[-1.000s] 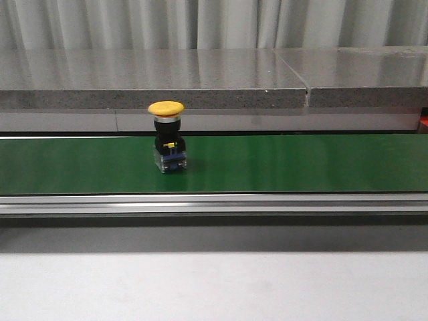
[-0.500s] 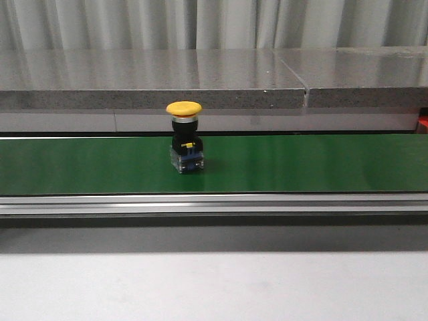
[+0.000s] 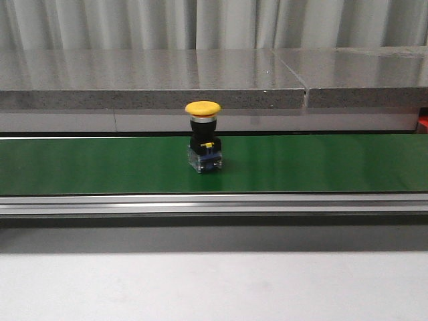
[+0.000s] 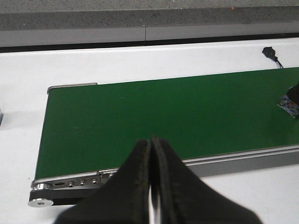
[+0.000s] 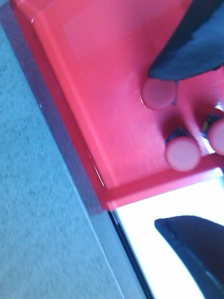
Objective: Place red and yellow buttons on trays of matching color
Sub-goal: 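Move the right gripper back over the belt toward the yellow button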
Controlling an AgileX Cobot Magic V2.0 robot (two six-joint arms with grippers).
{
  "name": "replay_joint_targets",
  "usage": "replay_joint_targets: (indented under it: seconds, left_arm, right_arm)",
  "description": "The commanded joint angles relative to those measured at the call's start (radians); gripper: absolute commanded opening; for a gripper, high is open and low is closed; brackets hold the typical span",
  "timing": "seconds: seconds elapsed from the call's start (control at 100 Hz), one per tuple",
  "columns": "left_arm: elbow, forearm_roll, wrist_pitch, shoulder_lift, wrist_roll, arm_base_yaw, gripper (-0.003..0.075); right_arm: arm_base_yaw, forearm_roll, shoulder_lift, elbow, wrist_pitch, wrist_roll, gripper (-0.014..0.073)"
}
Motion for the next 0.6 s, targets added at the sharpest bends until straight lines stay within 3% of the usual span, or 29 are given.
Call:
replay_joint_targets:
  seconds: [0.0,0.33,0.59]
  left_arm:
    - [-0.029,-0.014,-0.066,0.000,0.003,-0.007,-0.0021]
    - [-0.029,-0.014,-0.066,0.000,0.003,-0.007,-0.0021]
    - [-0.029,-0.014,-0.066,0.000,0.003,-0.007,-0.0021]
  right_arm:
    - [0.012,0.011,-0.118,0.032,-0.072,-0.022,0.0594]
    - [0.157,-0.021,-0.333,0.217,-0.079,-0.069,0.0594]
    - [0.324,-0.112,-0.465,0.295,0.008,-0.069,0.0594]
